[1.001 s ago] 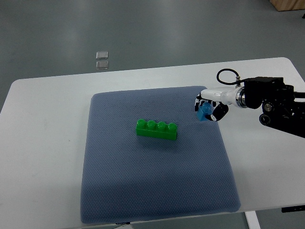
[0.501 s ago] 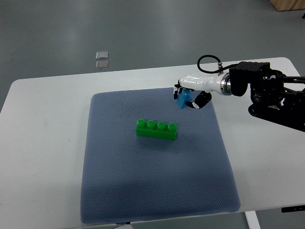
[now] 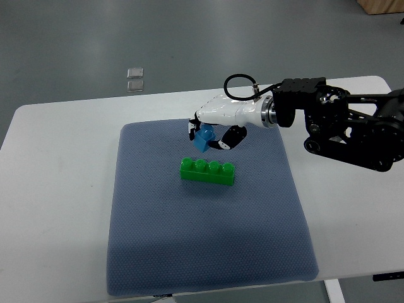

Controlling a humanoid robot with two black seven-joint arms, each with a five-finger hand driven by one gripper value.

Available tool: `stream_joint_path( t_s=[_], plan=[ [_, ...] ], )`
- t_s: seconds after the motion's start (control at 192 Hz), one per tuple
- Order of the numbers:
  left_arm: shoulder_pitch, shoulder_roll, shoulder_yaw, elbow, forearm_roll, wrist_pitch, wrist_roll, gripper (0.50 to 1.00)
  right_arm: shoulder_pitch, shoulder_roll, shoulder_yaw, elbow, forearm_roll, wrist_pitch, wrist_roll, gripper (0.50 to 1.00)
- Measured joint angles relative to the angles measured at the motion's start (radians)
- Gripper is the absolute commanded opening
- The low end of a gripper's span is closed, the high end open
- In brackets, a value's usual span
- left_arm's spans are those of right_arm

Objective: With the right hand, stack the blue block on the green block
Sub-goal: 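Lower the blue block onto the green block's studs and press down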

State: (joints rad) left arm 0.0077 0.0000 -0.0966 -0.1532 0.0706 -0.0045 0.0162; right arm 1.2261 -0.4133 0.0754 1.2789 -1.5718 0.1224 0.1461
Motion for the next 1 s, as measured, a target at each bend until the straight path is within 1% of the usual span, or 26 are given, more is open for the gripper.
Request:
stream_joint_path(
  t_s=[0.188, 0.318, 0.652, 1.001],
  plan=[
    [0.0, 0.0, 0.0, 0.0, 0.0, 0.0, 0.0, 1.0, -0.01, 0.008, -0.002, 0.0, -0.076, 0.0, 0.081, 0.574],
    [0.0, 0.0, 0.0, 0.0, 0.0, 0.0, 0.0, 1.0, -0.014, 0.008, -0.008, 0.0, -0.105, 0.0, 0.112, 0.574],
    [0.0, 0.0, 0.0, 0.0, 0.0, 0.0, 0.0, 1.0, -0.044, -0.002, -0.015, -0.019, -0.165, 0.0, 0.144, 0.578],
    [0.0, 0.0, 0.0, 0.0, 0.0, 0.0, 0.0, 1.0, -0.058, 0.009, -0.014, -0.044, -0.185, -0.018, 0.147, 0.58]
  ],
)
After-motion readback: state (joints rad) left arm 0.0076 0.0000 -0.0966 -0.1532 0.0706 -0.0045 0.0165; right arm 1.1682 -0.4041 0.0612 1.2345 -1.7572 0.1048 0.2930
